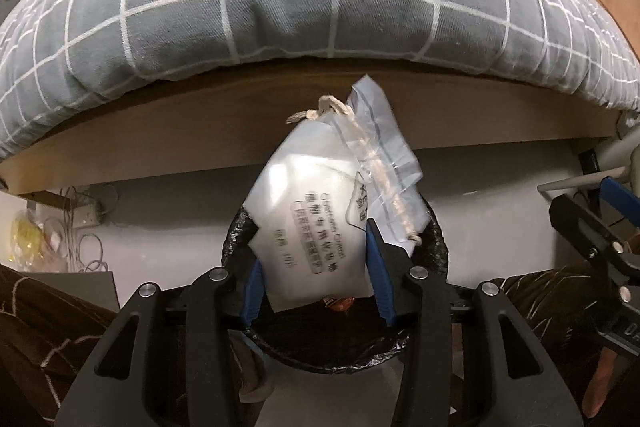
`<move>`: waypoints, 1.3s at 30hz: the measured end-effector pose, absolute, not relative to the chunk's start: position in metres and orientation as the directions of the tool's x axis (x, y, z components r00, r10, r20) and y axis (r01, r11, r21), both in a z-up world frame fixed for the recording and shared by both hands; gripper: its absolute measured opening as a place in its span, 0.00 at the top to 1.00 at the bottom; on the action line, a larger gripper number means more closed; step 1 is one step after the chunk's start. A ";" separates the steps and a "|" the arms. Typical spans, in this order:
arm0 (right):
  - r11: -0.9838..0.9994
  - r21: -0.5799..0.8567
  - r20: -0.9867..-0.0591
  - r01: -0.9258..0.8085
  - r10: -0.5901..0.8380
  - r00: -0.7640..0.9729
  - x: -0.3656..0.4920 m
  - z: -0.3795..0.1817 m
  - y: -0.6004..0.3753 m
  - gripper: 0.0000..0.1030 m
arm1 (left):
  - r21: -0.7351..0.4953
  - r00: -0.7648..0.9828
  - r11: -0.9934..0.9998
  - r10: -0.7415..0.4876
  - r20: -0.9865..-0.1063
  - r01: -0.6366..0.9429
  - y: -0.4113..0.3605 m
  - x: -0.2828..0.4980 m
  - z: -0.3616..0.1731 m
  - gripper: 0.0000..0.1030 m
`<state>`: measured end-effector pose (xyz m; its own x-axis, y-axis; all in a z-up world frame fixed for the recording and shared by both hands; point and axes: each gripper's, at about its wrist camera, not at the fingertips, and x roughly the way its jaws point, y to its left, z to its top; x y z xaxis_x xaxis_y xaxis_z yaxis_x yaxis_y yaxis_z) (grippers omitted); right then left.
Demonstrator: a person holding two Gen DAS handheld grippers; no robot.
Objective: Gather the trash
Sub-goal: 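Open the right tool to drop the snack box while the left tool drops the cotton pad bag, then raise both tools from the bin back toward the bed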
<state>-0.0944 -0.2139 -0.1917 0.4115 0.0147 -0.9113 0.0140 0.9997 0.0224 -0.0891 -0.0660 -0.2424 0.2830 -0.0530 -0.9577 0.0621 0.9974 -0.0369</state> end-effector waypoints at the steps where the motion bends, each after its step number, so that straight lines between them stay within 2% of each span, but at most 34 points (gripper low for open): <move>1: 1.000 0.024 -0.911 0.011 0.018 0.412 -0.095 -0.191 -0.213 0.07 | -0.037 0.285 0.997 -0.054 -0.957 0.065 -0.067 -0.089 -0.242 0.51; 3: 1.000 0.022 -0.908 0.007 0.017 0.418 -0.096 -0.189 -0.212 0.07 | -0.033 0.295 0.997 -0.051 -0.954 0.066 -0.067 -0.089 -0.241 0.39; 6: 1.000 0.020 -0.907 0.009 0.015 0.421 -0.096 -0.192 -0.212 0.07 | -0.031 0.304 0.997 -0.052 -0.951 0.074 -0.069 -0.090 -0.239 0.32; 11: 1.000 0.013 -0.901 0.011 0.007 0.435 -0.095 -0.188 -0.210 0.07 | -0.021 0.322 0.996 -0.048 -0.945 0.085 -0.069 -0.089 -0.232 0.16; 16: 1.000 0.002 -0.874 -0.004 0.004 0.485 -0.095 -0.172 -0.202 0.07 | -0.010 0.360 0.998 -0.031 -0.932 0.061 -0.064 -0.091 -0.216 0.07; 31: 0.998 -0.050 -0.761 -0.036 -0.015 0.648 -0.081 -0.103 -0.173 0.07 | -0.074 0.522 0.996 -0.039 -0.852 -0.047 -0.004 -0.085 -0.131 0.05; 39: 0.995 -0.064 -0.718 -0.082 0.011 0.696 -0.053 -0.073 -0.142 0.07 | -0.097 0.579 0.990 -0.019 -0.815 -0.104 0.033 -0.053 -0.090 0.06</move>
<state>-0.0533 -0.1424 -0.0733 0.6962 0.0109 -0.7178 -0.0815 0.9946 -0.0640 -0.0535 0.0332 -0.0903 0.5793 -0.0193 -0.8149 -0.1039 0.9898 -0.0973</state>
